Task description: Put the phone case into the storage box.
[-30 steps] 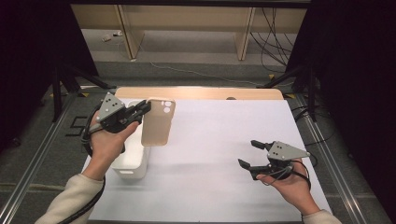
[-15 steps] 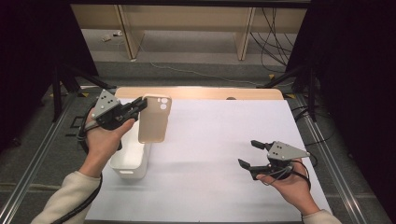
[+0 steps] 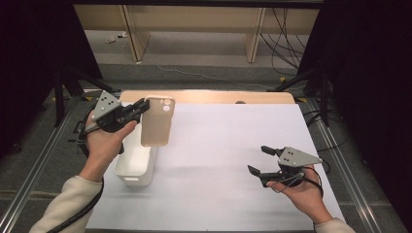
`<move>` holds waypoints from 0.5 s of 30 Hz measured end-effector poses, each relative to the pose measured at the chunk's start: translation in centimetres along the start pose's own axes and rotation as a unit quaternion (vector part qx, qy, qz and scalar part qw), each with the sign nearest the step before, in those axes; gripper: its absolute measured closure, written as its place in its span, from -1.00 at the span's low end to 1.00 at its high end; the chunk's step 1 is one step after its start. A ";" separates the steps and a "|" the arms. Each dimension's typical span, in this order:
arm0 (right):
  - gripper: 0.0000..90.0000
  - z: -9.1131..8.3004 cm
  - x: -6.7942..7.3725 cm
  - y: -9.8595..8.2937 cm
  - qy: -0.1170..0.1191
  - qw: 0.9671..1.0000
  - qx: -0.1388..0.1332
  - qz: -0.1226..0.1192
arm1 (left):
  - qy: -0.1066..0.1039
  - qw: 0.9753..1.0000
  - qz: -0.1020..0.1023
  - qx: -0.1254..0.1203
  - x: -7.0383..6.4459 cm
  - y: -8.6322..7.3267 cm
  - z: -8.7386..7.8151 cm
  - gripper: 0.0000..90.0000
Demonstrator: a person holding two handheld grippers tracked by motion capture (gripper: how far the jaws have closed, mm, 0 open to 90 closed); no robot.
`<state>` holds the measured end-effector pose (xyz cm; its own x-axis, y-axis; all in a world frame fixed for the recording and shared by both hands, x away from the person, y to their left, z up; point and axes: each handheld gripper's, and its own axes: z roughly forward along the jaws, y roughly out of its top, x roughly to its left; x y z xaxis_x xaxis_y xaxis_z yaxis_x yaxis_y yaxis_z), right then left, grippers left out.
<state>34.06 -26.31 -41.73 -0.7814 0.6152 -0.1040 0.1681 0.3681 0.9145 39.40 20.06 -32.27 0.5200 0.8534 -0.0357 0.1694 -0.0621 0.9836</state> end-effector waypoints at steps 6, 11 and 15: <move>-0.52 0.0 0.0 0.0 -0.001 1.000 -0.002 0.000 | 0.005 1.000 -0.001 -0.003 0.4 0.1 -0.1 0.83; -0.52 0.0 0.0 0.0 0.000 1.000 0.000 0.000 | 0.008 1.000 0.001 -0.004 0.8 0.2 -0.2 0.83; -0.52 0.0 0.0 0.0 0.000 1.000 -0.001 0.000 | 0.010 1.000 -0.001 -0.006 1.1 0.3 -0.3 0.83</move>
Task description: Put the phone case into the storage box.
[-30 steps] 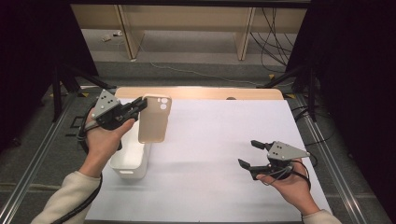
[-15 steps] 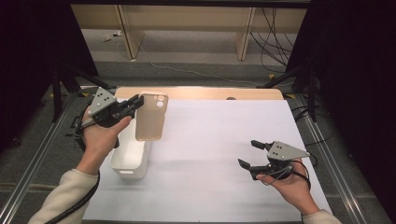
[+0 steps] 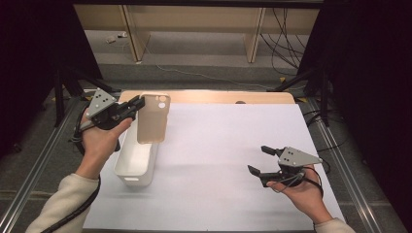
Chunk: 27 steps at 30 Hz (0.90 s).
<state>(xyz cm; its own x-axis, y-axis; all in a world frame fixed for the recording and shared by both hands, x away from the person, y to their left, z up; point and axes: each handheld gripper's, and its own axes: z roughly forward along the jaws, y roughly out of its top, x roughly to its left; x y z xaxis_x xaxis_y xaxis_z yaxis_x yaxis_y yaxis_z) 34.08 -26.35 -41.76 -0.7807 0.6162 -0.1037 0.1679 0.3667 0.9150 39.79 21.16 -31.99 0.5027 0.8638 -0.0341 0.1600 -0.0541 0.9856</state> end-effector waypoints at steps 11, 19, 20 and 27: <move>-0.52 0.0 0.0 0.0 0.001 1.000 -0.002 0.001 | 0.004 1.000 0.004 -0.002 0.6 0.1 0.0 0.83; -0.52 0.0 0.0 0.0 0.002 1.000 -0.001 0.001 | 0.005 1.000 0.006 0.000 1.1 0.1 0.1 0.83; -0.52 0.0 0.0 0.0 0.002 1.000 -0.001 0.001 | 0.006 1.000 0.006 0.000 1.2 0.1 0.1 0.83; -0.52 0.0 0.0 0.0 0.001 1.000 -0.001 0.001 | 0.007 1.000 0.009 0.000 1.5 0.1 0.2 0.83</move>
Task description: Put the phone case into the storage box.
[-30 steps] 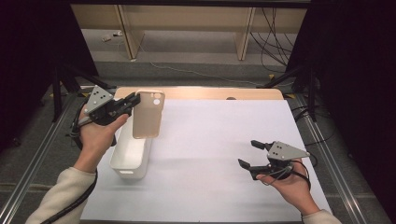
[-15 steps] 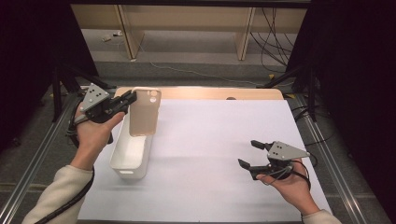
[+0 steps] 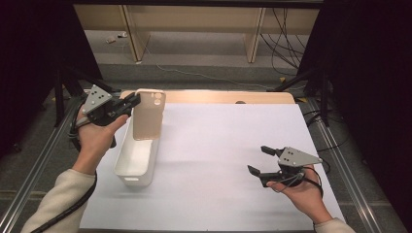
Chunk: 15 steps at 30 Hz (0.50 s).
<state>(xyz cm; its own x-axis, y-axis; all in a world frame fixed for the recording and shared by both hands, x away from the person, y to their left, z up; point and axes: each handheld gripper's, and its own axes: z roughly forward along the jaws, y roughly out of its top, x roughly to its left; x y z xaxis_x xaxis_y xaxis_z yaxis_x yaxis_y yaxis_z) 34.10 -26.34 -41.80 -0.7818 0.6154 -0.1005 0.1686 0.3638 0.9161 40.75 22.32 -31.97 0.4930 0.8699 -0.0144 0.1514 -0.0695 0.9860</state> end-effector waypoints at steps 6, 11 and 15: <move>-0.52 0.0 0.0 0.0 0.000 1.000 0.000 0.000 | 0.002 1.000 -0.003 0.000 0.4 0.0 0.2 0.83; -0.52 0.1 0.0 -0.1 0.001 1.000 0.000 0.000 | 0.004 1.000 -0.005 0.000 0.8 -0.2 0.3 0.83; -0.52 0.1 0.0 -0.1 0.000 1.000 0.000 0.000 | 0.007 1.000 -0.008 0.000 1.1 -0.2 0.3 0.83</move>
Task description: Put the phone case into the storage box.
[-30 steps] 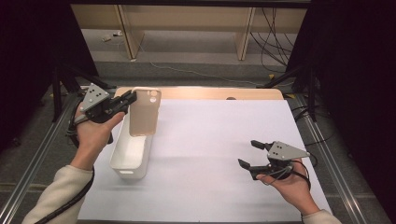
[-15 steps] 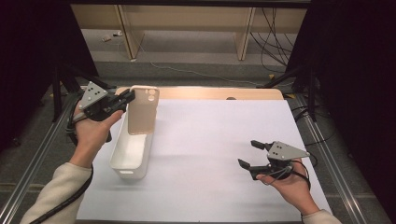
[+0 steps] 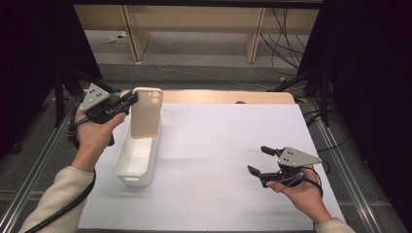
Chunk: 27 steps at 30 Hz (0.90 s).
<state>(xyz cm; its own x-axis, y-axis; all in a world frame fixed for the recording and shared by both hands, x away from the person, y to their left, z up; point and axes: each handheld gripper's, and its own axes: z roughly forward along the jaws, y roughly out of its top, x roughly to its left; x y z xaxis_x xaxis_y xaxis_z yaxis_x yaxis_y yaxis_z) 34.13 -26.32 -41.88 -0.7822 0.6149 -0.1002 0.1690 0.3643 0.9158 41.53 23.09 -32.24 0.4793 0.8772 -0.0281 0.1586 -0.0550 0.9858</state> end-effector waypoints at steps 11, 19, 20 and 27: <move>-0.52 0.0 0.0 0.0 -0.001 1.000 0.001 -0.001 | -0.001 1.000 -0.001 0.001 0.8 -0.1 0.2 0.83; -0.52 0.1 0.0 -0.1 0.000 1.000 0.001 0.000 | 0.001 1.000 -0.001 0.002 1.3 -0.1 0.5 0.83; -0.52 0.1 0.0 -0.1 0.000 1.000 0.002 0.001 | 0.001 1.000 -0.002 0.002 1.4 -0.1 0.6 0.83; -0.52 0.0 0.0 -0.1 0.000 1.000 0.002 0.001 | 0.004 1.000 -0.003 0.003 1.8 -0.2 0.7 0.83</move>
<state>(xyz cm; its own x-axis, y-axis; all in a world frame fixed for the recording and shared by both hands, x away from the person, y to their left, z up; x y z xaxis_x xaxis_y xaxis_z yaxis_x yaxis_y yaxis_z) 34.16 -26.33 -41.95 -0.7820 0.6155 -0.0983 0.1730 0.3658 0.9145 43.01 24.35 -32.57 0.4706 0.8817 -0.0319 0.1656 -0.0528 0.9848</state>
